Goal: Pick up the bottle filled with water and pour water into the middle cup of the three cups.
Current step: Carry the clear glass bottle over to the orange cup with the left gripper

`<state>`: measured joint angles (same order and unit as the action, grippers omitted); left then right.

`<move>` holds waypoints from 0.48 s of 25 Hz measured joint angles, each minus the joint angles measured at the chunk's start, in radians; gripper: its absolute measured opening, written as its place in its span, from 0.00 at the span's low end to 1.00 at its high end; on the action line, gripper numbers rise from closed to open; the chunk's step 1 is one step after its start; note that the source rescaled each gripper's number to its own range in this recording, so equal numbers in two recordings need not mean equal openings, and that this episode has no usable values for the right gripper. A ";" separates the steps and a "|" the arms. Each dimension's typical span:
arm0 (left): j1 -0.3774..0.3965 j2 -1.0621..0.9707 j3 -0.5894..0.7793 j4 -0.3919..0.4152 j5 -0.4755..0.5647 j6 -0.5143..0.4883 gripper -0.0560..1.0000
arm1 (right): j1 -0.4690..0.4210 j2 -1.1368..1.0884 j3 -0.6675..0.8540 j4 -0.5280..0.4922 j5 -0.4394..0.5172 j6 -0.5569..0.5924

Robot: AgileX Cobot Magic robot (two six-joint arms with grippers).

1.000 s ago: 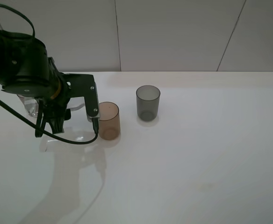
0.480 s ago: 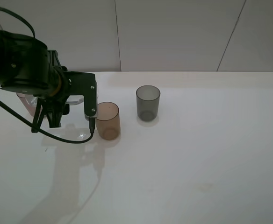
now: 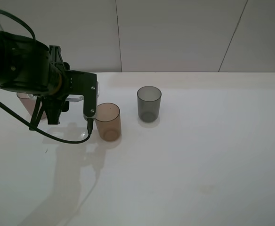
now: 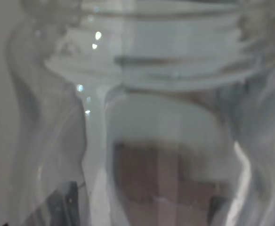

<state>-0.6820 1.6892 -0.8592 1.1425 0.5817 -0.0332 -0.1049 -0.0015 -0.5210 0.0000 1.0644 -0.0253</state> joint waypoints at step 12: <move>0.000 0.000 0.000 0.003 0.000 0.001 0.06 | 0.000 0.000 0.000 0.000 0.000 0.000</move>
<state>-0.6820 1.6892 -0.8592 1.1457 0.5814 -0.0323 -0.1049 -0.0015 -0.5210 0.0000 1.0644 -0.0253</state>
